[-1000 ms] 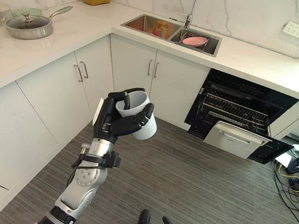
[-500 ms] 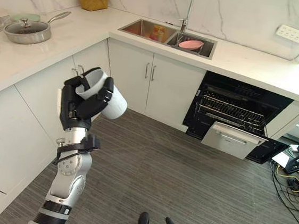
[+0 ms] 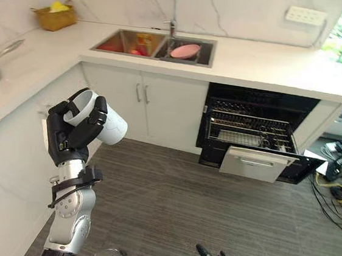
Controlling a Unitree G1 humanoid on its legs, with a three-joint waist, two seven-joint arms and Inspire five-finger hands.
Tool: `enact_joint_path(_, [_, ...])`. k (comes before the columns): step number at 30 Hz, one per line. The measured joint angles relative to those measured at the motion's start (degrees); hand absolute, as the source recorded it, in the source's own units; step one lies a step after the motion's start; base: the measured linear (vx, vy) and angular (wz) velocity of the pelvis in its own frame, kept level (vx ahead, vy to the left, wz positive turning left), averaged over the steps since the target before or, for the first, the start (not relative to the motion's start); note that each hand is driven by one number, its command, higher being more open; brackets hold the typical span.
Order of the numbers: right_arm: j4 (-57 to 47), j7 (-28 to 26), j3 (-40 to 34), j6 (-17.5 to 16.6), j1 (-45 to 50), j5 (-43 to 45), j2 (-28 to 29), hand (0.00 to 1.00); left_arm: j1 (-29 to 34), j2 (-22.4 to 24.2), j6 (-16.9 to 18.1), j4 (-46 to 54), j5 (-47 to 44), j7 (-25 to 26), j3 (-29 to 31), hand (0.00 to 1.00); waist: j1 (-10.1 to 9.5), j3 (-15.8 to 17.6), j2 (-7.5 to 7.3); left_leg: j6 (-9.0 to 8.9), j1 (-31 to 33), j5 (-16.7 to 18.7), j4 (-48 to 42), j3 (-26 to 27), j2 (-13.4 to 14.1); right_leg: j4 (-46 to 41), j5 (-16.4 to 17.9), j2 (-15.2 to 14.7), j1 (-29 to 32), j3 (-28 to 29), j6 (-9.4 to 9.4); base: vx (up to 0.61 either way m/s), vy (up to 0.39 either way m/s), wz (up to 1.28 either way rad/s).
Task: Walk over to the sink, pick up the cup, carry it to the dishwasher, place the cup inside the dishwasher, then close the dishwasher door
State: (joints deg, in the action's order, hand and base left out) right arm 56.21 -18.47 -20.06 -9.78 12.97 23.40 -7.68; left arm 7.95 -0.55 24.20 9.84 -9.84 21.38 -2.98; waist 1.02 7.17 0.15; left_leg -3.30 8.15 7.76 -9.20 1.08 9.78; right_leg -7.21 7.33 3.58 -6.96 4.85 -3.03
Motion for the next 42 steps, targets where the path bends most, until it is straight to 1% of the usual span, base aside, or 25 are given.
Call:
enact_joint_path(2, [-4.24,2.09,0.98,-0.56,0.67,2.41,-0.78,1.00,1.47,-0.03,0.23,-0.17,-0.26,-0.90,0.32,0.00,0.18,-0.02,-0.15,-1.33,0.18,-2.84,0.26,-0.22,0.32,-2.10,3.06,-0.65,-0.38,2.18,1.93,0.29,0.226,-0.54])
enact_joint_path(3, [-8.04,4.35,1.35,-0.58,1.45,4.06,-0.78,1.00,2.01,-0.15,0.70,-0.31,-0.28,-1.70,0.35,0.00,0.18,-0.24,-0.66,-1.71,-0.66,-6.61,-0.34,1.00,-0.37,-3.48,4.81,-1.84,-0.85,3.37,3.22,0.43,0.379,-0.40])
enact_joint_path(5, [-14.47,7.15,1.61,-0.80,2.33,4.65,0.10,1.00,1.94,-0.68,1.01,-0.29,-0.48,-2.74,0.17,0.00,0.95,-0.74,-1.90,-0.74,-2.08,-10.53,-1.17,2.03,-3.24,-6.54,7.53,-5.04,-1.07,4.11,7.18,0.39,0.369,-0.27])
enact_joint_path(7, [-24.85,10.65,3.13,-1.42,4.20,4.48,3.51,1.00,1.60,-1.81,1.10,-0.30,-0.53,-3.90,-0.62,0.00,2.00,-1.25,-4.80,1.64,-5.05,-8.38,-1.06,4.48,-6.89,-23.48,7.87,-8.85,5.68,1.32,10.46,0.31,0.340,-0.16])
enact_joint_path(9, [-29.51,11.52,3.24,-2.00,4.42,3.90,6.27,1.00,1.16,-3.02,1.10,-0.10,-0.33,-4.23,-1.59,0.00,2.03,-0.81,-6.17,3.44,-9.11,-6.56,0.11,6.56,-8.42,-36.76,3.40,-13.33,11.51,-4.71,14.56,0.29,0.330,-0.43])
enact_joint_path(10, [-31.18,11.61,3.49,-2.02,3.53,3.24,6.98,1.00,1.16,-3.43,0.97,-0.05,-0.11,-4.45,-1.57,0.00,2.15,-0.77,-5.79,4.39,-11.79,-5.15,0.67,8.18,-8.58,-42.32,4.02,-15.51,14.31,-8.63,12.37,0.22,0.259,-0.60])
enact_joint_path(11, [-31.89,11.49,3.69,-2.02,3.26,3.16,6.98,1.00,1.14,-3.40,0.84,0.36,-0.04,-4.51,-1.54,0.00,2.30,-0.94,-5.53,4.70,-12.64,-4.62,0.93,9.09,-8.31,-43.04,4.58,-15.88,15.24,-10.61,11.49,0.17,0.231,-0.57])
enact_joint_path(14, [-41.03,11.84,4.66,-1.99,3.20,1.22,7.89,1.00,1.06,-4.18,0.66,4.94,-0.19,-6.26,-0.71,0.00,2.86,-1.31,-4.90,4.45,-15.62,-3.56,3.27,11.85,-6.80,-31.43,5.79,-13.54,16.79,-19.68,10.79,0.21,0.138,-0.48])
enact_joint_path(15, [-46.02,11.99,4.67,-1.99,3.34,0.49,8.47,1.00,1.22,-4.25,0.66,5.89,-0.33,-6.87,-0.25,0.00,2.87,-1.33,-4.93,4.17,-16.51,-3.37,3.90,13.10,-6.55,-23.38,5.27,-11.75,15.91,-22.37,9.94,0.24,0.007,-0.60])
enact_joint_path(17, [-53.45,11.93,4.72,-2.03,3.47,-0.83,8.66,1.00,1.27,-3.64,0.63,6.09,-0.50,-8.04,0.76,0.00,2.88,-1.30,-4.90,3.57,-17.89,-2.40,4.02,14.55,-6.34,-11.81,2.06,-9.37,14.93,-24.75,5.39,0.27,-0.052,-0.62])
enact_joint_path(18, [-57.52,11.99,4.84,-2.35,3.49,-1.08,8.65,1.00,1.52,-3.04,0.65,6.22,-0.80,-8.56,0.80,0.00,2.86,-1.29,-4.87,2.88,-19.39,-0.57,3.96,15.83,-5.86,-7.02,-1.44,-8.58,14.72,-25.93,3.47,0.21,-0.073,-0.49])
enact_joint_path(19, [-58.92,12.02,5.10,-2.86,3.56,-1.07,8.74,1.00,1.87,-2.83,0.64,6.21,-0.87,-8.98,0.78,0.00,2.84,-1.29,-4.88,2.26,-20.28,0.37,3.73,16.47,-5.59,-6.41,-4.46,-8.66,14.57,-26.24,2.77,0.32,-0.154,-0.58])
enact_joint_path(20, [-61.05,12.05,6.01,-3.65,4.00,-1.01,8.64,1.00,3.00,-2.59,0.61,6.16,-0.89,-9.56,0.35,0.00,2.93,-1.49,-4.57,0.99,-21.45,2.37,2.20,17.49,-4.36,-5.84,-6.44,-7.48,12.76,-26.53,-0.55,0.25,-0.156,-0.46])
enact_joint_path(21, [-62.74,12.23,6.48,-4.39,4.51,-0.94,8.56,1.00,3.50,-1.53,0.58,6.16,-0.86,-10.51,-0.72,0.00,2.93,-1.77,-3.46,0.11,-22.15,3.23,1.57,18.60,-2.82,-5.86,-6.01,-5.94,12.09,-26.59,-1.16,0.28,-0.175,-0.39])
enact_joint_path(23, [-64.95,13.21,7.60,-4.85,4.79,-1.02,7.92,1.00,2.80,-0.09,0.55,6.16,-0.67,-10.64,-3.69,0.00,3.10,-1.95,-2.70,-0.07,-22.65,3.33,1.67,20.18,-1.80,-5.97,-5.39,-4.83,11.95,-26.51,-2.00,0.14,-0.109,-0.17])
enact_joint_path(27, [-70.95,13.69,10.80,-4.68,4.97,-0.90,7.61,1.00,1.76,0.45,0.23,6.20,-0.11,-10.70,-8.10,0.00,3.07,-1.91,-2.27,-0.16,-22.90,3.35,-1.62,20.37,-1.21,-7.30,-1.55,-4.94,10.82,-26.53,-1.16,0.04,-0.068,0.03])
enact_joint_path(29, [-74.24,12.65,13.07,-4.42,6.15,-0.81,7.56,1.00,2.56,0.70,-0.35,6.21,-0.16,-10.34,-8.52,0.00,2.82,-2.13,-2.41,-0.18,-18.93,3.49,-14.35,20.47,0.60,-4.99,-0.79,-4.86,7.98,-26.45,-1.40,0.01,-0.102,0.00])
enact_joint_path(30, [-76.83,11.88,14.03,-4.13,6.76,-0.68,6.77,1.00,3.09,1.69,-0.33,6.49,-0.18,-10.24,-8.52,0.00,2.21,-2.42,-1.09,1.63,-12.81,1.79,-28.58,19.82,4.49,-2.29,-0.79,-3.33,5.99,-26.33,-1.36,0.07,-0.117,-0.14])
enact_joint_path(31, [-78.81,10.79,14.55,-3.94,6.85,-0.47,5.46,1.00,4.03,2.29,-0.32,6.87,-0.18,-10.25,-8.51,0.00,1.48,-2.56,0.28,1.96,-6.48,-2.20,-40.70,17.85,8.35,0.80,-0.80,-1.11,3.87,-25.48,-1.38,0.10,-0.103,-0.28])
enact_joint_path(33, [-80.27,8.96,14.68,-3.63,6.63,0.41,4.52,1.00,6.15,2.76,-0.29,7.32,-0.16,-10.34,-8.58,0.00,0.43,-2.93,1.11,0.78,-1.79,-0.32,-47.77,15.75,9.68,1.12,-0.89,-0.25,2.17,-22.84,-1.41,0.17,-0.044,-0.60])
enact_joint_path(35, [-80.26,7.35,14.64,-3.59,6.49,2.53,3.74,1.00,8.67,2.42,-0.07,7.26,-0.18,-10.70,-8.55,0.00,-0.23,-3.21,1.12,1.10,-1.73,3.10,-41.35,15.78,8.53,1.13,-0.89,-0.44,0.77,-20.38,-1.44,0.16,-0.016,-0.76])
enact_joint_path(37, [-80.03,5.82,14.85,-2.70,4.44,6.35,3.06,1.00,10.14,1.68,0.73,6.44,-0.03,-10.60,-8.55,0.00,-0.26,-3.17,0.91,1.44,-2.23,4.77,-21.48,13.52,4.67,0.96,-0.94,-0.84,1.13,-15.55,-1.68,0.24,0.065,-0.90])
enact_joint_path(39, [-79.45,4.53,16.15,-1.72,1.51,8.63,2.14,1.00,10.67,1.57,0.98,5.32,0.92,-9.60,-8.39,0.00,-0.46,-3.13,0.83,0.44,-3.01,2.15,-6.08,7.64,1.03,0.19,-0.71,-1.59,2.13,-10.95,-1.65,0.23,0.136,-1.25])
enact_joint_path(40, [-79.40,3.83,17.38,-1.35,0.38,9.47,1.03,1.00,10.92,1.54,0.98,5.21,1.56,-8.71,-8.61,0.00,-0.65,-3.09,0.95,-0.34,-2.62,-0.12,-1.16,3.78,0.43,-0.08,-0.24,-1.64,2.05,-7.93,-0.94,0.26,0.187,-1.36])
enact_joint_path(42, [-79.52,3.38,19.44,-0.80,-0.43,10.86,-0.68,1.00,10.92,1.51,1.07,5.03,3.73,-7.55,-8.95,0.00,-1.12,-3.15,1.04,-1.03,-2.72,-2.82,0.90,2.47,1.17,-1.33,0.50,-1.63,1.12,-3.97,0.73,0.32,0.231,-1.12])
